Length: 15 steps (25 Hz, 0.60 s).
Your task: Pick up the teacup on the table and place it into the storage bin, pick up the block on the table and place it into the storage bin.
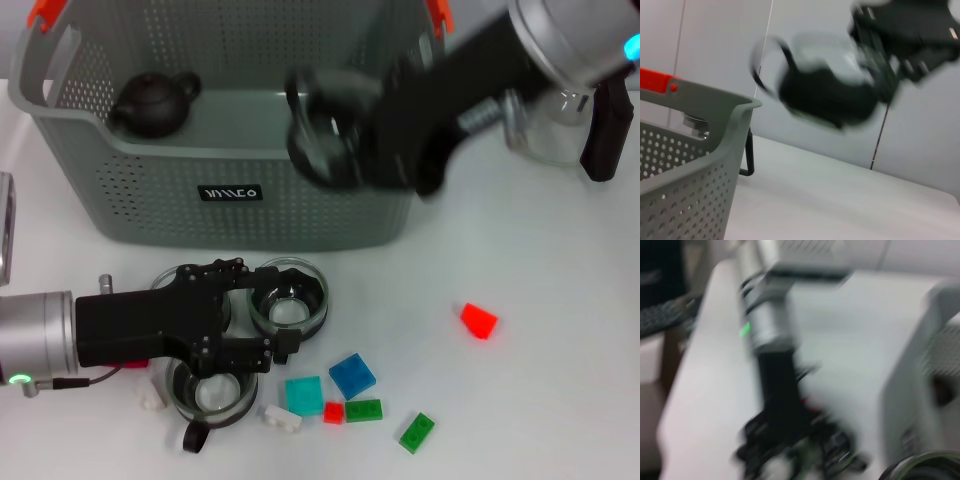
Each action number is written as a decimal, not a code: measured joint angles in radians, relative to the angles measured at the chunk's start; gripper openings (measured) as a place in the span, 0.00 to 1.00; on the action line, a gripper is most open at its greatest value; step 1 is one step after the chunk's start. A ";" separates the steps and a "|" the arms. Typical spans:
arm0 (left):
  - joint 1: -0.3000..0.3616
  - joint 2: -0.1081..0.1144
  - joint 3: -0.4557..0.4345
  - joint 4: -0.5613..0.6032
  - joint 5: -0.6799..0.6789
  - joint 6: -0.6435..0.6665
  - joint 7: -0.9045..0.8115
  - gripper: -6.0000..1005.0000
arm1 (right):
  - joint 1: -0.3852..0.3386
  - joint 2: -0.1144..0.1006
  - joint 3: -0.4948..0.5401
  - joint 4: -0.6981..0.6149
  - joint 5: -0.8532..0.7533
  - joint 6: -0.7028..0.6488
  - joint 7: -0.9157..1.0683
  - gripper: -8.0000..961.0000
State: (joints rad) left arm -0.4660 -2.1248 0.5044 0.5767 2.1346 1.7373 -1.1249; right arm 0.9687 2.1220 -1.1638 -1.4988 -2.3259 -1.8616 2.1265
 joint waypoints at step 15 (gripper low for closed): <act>0.003 -0.006 -0.003 -0.010 -0.013 0.003 0.012 0.83 | 0.095 -0.021 -0.022 0.369 0.013 0.650 -0.008 0.06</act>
State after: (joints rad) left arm -0.4632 -2.1310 0.5015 0.5667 2.1215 1.7403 -1.1126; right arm 1.0633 2.1008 -1.1854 -1.1300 -2.3134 -1.2115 2.1185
